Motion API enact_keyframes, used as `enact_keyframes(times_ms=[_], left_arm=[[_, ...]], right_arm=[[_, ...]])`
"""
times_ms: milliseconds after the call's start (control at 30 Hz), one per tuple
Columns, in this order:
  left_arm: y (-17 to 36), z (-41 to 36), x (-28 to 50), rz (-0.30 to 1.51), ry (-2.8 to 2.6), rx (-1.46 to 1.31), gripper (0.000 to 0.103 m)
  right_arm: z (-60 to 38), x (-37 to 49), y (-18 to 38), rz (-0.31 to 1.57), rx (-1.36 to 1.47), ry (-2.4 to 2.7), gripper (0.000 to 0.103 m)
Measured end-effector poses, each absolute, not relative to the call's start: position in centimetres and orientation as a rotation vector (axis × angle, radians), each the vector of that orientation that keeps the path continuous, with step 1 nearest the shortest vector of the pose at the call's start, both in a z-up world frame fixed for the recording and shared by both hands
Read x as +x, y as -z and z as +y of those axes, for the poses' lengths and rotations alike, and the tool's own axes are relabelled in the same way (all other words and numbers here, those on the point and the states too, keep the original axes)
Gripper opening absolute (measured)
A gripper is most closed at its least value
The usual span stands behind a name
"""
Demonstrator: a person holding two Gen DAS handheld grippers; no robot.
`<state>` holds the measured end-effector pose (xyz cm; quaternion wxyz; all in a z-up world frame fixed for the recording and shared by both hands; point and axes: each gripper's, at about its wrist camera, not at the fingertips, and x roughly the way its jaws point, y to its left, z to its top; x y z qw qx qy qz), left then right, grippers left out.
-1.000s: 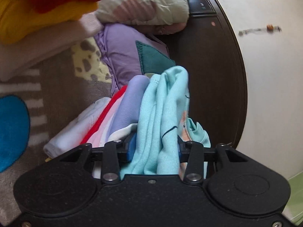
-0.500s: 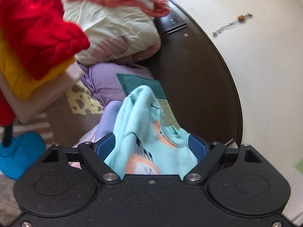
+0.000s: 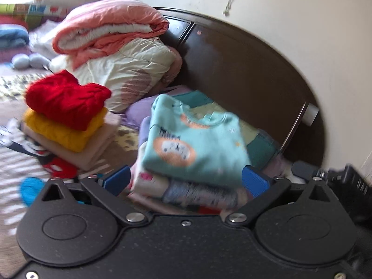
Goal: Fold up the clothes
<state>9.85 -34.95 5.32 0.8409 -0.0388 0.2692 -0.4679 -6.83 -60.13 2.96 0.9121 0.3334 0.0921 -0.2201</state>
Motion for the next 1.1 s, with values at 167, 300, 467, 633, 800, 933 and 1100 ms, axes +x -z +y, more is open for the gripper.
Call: enact_keyframes(times_ms=[167, 300, 467, 633, 800, 933, 1100], left_arm=[[-5.9, -34.3, 6.8, 0.531, 0.86, 0.013, 0.103], [-6.1, -33.5, 5.7, 0.543, 0.861, 0.029, 0.103], [-6.4, -32.8, 3.8, 0.509, 0.815, 0.063, 0.103], [-6.8, -32.1, 2.3, 0.483, 0.783, 0.1, 0.103], [-7.1, -31.3, 1.8, 0.486, 0.811, 0.089, 0.103], [-7.3, -31.1, 1.1, 0.474, 0.821, 0.101, 0.103], [-7.3, -31.0, 1.0, 0.485, 0.826, 0.085, 0.103]], right_arm=[[-57.0, -8.0, -4.1, 0.272, 0.593, 0.485, 0.103], [-55.2, -7.6, -4.8, 0.403, 0.519, 0.538, 0.103], [-53.4, -7.8, -5.3, 0.441, 0.456, 0.572, 0.103], [-51.8, -8.0, -5.7, 0.46, 0.404, 0.594, 0.103], [-50.8, -8.2, -5.8, 0.475, 0.38, 0.614, 0.103], [-50.2, -8.5, -6.1, 0.486, 0.362, 0.622, 0.103], [-49.7, -8.9, -6.5, 0.49, 0.342, 0.638, 0.103]])
